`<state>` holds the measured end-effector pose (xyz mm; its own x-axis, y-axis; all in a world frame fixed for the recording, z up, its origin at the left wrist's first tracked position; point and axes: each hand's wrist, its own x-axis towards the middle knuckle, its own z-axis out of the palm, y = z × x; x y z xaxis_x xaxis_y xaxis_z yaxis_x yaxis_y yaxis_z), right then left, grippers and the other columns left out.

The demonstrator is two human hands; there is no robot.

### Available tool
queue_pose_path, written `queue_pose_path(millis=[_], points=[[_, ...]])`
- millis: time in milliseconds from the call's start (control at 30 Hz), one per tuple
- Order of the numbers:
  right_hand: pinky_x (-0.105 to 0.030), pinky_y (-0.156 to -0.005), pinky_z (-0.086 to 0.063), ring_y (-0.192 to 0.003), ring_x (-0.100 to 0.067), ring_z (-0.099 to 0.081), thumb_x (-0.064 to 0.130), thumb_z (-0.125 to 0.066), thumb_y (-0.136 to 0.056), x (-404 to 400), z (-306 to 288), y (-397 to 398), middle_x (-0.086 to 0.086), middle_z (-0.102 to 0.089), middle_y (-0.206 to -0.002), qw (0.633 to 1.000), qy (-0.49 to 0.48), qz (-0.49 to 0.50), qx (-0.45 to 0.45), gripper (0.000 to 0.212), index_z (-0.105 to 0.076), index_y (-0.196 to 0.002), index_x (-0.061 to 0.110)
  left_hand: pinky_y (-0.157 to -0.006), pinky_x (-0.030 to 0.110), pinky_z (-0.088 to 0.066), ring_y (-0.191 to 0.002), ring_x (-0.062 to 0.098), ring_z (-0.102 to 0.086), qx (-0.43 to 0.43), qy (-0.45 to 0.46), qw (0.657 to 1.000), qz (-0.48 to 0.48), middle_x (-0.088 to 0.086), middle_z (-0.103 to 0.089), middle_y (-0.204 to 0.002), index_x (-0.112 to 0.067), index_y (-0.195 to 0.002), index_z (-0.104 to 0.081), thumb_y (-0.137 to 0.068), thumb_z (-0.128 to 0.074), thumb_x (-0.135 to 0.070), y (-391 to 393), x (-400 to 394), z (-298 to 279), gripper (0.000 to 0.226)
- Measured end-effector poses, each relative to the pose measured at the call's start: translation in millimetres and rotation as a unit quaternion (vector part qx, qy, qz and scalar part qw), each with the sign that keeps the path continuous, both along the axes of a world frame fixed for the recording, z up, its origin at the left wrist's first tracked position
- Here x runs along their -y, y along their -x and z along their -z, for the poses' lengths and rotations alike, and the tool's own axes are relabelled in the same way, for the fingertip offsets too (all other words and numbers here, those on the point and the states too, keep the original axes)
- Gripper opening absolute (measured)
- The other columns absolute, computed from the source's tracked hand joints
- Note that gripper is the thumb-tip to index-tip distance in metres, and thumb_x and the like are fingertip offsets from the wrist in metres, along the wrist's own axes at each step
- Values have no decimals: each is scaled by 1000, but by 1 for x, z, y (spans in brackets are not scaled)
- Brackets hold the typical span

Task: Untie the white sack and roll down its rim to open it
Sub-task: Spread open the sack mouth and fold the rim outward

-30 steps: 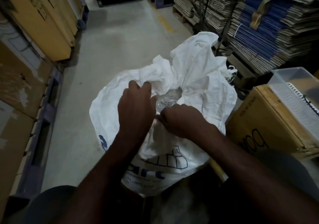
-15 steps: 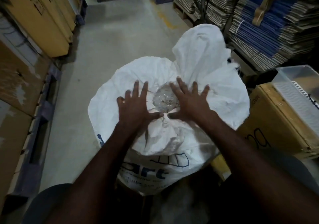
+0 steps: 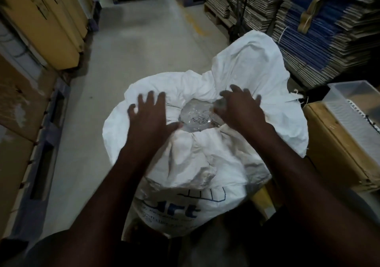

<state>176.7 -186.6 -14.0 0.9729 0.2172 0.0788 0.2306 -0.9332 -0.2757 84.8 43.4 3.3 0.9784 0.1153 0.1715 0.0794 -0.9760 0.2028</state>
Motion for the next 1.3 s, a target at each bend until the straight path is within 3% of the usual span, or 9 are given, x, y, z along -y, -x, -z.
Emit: queue_pose_path(millis=[67,133,333,433,533,733,900,1100,1300], points=[[-46,-100,-51,-117,-30,-64,20,-64,-96,-14,-5,-10,-4,-66,-125,992,-75,-74,72,19,-73,-113,25,-101,44,-51,-117,33,-69,48,103,989,95,10,-73,-126,-17,-129,-66,-96,-78,-28,-12,20,-7,37],[-39,-92,-53,-114,-24,-66,9,-60,-90,-28,-5,-21,0,-70,-123,984,-65,-161,36,31,-76,-112,26,-85,39,-55,-95,32,-74,10,128,980,153,9,-78,-105,-17,-110,-73,-98,-67,-8,-22,39,-4,17],[-79,-117,-16,-162,-20,-5,15,-50,-100,-23,40,-71,14,-5,-175,973,111,-194,-59,70,-28,-162,38,-121,45,-37,-148,44,-48,-151,39,978,137,21,-38,-170,-18,-165,-41,-95,-80,-25,-42,28,41,80],[-82,-114,-14,-162,-19,0,8,-47,-95,0,49,-87,21,6,-174,990,66,-98,-72,87,-10,-166,40,-131,62,-14,-161,52,-19,-235,-81,967,51,11,12,-182,-23,-174,3,-85,-86,-54,-40,7,49,129],[-83,-110,-18,-161,-31,-6,10,-46,-94,21,52,-99,24,6,-173,990,42,-43,-130,92,0,-164,48,-132,61,-7,-164,52,0,-282,-65,957,-7,16,20,-179,-22,-172,14,-72,-94,-58,-32,-20,47,152],[-79,-113,-24,-152,-42,-25,17,-52,-94,4,37,-95,11,-12,-173,993,37,-32,-110,82,-18,-163,46,-130,63,-18,-165,49,-9,-235,-2,971,32,9,9,-182,-42,-173,1,-76,-96,-50,-31,-29,32,137],[-64,-119,-32,-151,-37,-34,21,-60,-94,-24,6,-31,-6,-30,-168,998,14,-60,3,69,-37,-158,31,-112,45,-53,-135,21,-65,2,102,987,125,-2,-67,-150,-40,-151,-57,-93,-83,-24,-37,-6,15,65],[-42,-67,-52,-96,-34,-63,26,-68,-91,-15,4,56,-6,-52,-125,981,-53,-134,127,41,-50,-126,17,-128,72,0,-167,44,-3,-6,-60,997,44,-2,-10,-183,-44,-171,-18,-103,-68,-43,-43,-5,25,84],[-67,-123,-11,-127,-15,-63,46,-48,-104,34,41,68,6,-67,-131,965,160,-191,-78,38,-56,-138,30,-126,77,2,-167,43,8,-95,-37,994,-45,-10,11,-182,-46,-172,0,-111,-45,-57,-38,-57,37,76]])
